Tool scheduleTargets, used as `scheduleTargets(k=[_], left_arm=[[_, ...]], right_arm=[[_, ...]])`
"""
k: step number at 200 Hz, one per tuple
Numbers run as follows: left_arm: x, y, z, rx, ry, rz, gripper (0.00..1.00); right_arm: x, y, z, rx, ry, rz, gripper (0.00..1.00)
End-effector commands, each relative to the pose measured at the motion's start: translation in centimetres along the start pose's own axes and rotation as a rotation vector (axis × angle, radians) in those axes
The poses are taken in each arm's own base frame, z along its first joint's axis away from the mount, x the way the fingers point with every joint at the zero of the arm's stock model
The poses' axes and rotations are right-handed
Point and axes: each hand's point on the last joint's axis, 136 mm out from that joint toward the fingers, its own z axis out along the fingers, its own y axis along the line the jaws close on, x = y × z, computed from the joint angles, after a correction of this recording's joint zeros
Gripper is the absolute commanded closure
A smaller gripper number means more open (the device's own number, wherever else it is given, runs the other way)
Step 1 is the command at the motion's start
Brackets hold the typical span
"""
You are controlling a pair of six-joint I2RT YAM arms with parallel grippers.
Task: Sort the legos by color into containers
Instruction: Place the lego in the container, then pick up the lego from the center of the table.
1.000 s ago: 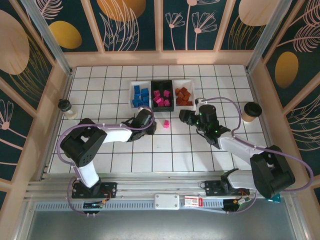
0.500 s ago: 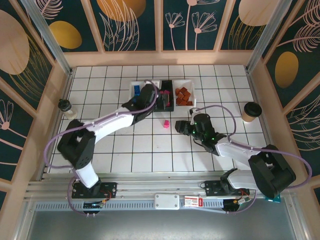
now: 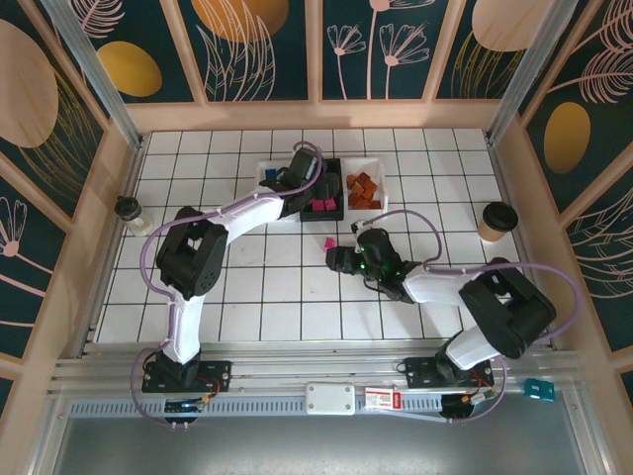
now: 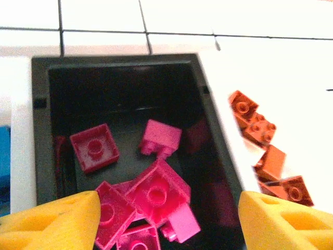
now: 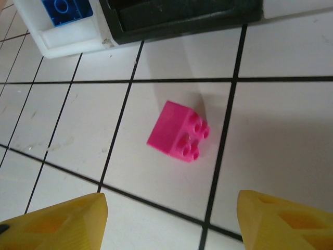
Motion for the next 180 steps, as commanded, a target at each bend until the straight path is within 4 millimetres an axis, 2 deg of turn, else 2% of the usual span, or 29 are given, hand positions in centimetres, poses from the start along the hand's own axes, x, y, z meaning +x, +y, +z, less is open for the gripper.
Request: scheduleTargets(k=[1, 15, 29, 34, 51, 68, 92, 98, 124, 147, 159, 180], left_arm=[[-6.0, -2.9, -6.0, 0.100, -0.137, -0.017, 0.19], [-7.4, -3.7, -9.1, 0.149, -0.188, -0.032, 0.11], [-7.6, -3.8, -11.8, 0.190, -0.226, -0.055, 0.06], [-8.0, -3.9, -13.6, 0.209, -0.253, -0.065, 0.04], [-7.1, -3.1, -16.3, 0.232, -0.284, -0.096, 0.01], [-5.7, -1.5, -18.6, 0.224, -0.310, -0.126, 0.01], [-3.9, 1.3, -21.2, 0.170, -0.358, -0.155, 0.01], [-2.7, 2.3, -21.3, 0.145, -0.350, -0.157, 0.01], [-0.2, 4.9, -21.8, 0.063, -0.338, -0.163, 0.01], [1.3, 7.0, -22.1, -0.014, -0.334, -0.180, 0.01], [2.1, 7.9, -22.1, -0.042, -0.330, -0.187, 0.01], [2.9, 8.9, -22.6, -0.062, -0.341, -0.193, 0.01]], right_arm=[[-2.3, 1.0, 1.4, 0.004, -0.069, 0.022, 0.33], [-2.7, 1.1, 2.3, 0.013, -0.070, 0.025, 0.33], [-2.9, 0.7, 3.3, 0.052, -0.056, 0.026, 0.34], [-2.7, 0.4, 3.7, 0.070, -0.043, 0.027, 0.35], [-2.4, -0.2, 4.5, 0.101, -0.014, 0.035, 0.38], [-2.1, -0.6, 5.1, 0.112, 0.006, 0.039, 0.42], [-1.9, -0.3, 5.8, 0.103, 0.030, 0.026, 0.55], [-1.9, -0.3, 5.9, 0.101, 0.032, 0.021, 0.59], [-2.1, -0.2, 6.1, 0.109, 0.038, 0.000, 0.72], [-2.7, 0.5, 5.7, 0.091, 0.030, -0.022, 0.79], [-3.8, 1.5, 4.9, 0.060, 0.000, -0.042, 0.82], [-7.4, 3.5, 2.9, 0.017, -0.092, -0.079, 0.83]])
